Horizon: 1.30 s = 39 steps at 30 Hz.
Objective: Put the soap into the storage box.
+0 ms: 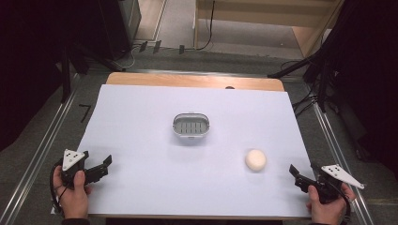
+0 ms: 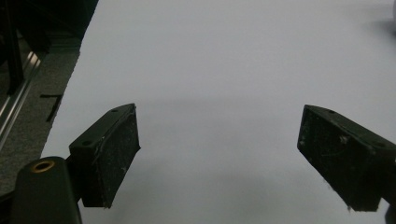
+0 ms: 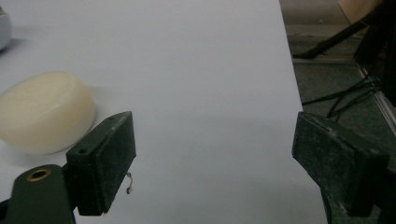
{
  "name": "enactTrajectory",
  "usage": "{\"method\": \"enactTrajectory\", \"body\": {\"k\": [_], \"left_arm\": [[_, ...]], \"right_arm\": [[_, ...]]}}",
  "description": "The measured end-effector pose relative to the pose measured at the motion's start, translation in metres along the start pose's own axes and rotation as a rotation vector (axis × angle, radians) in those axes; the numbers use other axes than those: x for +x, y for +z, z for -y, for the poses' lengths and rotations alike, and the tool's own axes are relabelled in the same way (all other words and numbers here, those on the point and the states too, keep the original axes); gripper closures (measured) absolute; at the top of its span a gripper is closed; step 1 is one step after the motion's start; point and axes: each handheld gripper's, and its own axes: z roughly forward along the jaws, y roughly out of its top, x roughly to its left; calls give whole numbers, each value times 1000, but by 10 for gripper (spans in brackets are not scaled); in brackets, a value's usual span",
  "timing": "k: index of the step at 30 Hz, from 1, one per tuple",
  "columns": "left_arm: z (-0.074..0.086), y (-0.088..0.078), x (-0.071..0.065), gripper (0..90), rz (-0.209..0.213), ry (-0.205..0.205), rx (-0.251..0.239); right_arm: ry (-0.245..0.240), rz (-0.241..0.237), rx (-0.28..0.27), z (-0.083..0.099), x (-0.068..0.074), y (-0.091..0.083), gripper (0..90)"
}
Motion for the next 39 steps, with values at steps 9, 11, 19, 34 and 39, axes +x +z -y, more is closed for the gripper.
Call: {"method": "enactTrajectory", "body": {"k": [9,11,19,34,39], "left_arm": [[0,0,0,138,4,0,-4],[0,0,0,138,5,0,0],[0,0,0,139,4,1,0],[0,0,0,139,3,7,3],[0,0,-1,139,3,10,4]], "right_arm": [[-5,-1,125,-13,13,10,166],[-15,21,156,-14,17,13,167],[-156,-88,253,-28,23,11,289],[-171,-203,476,-45,36,16,165],[-203,-211,524,-51,38,18,153]]}}
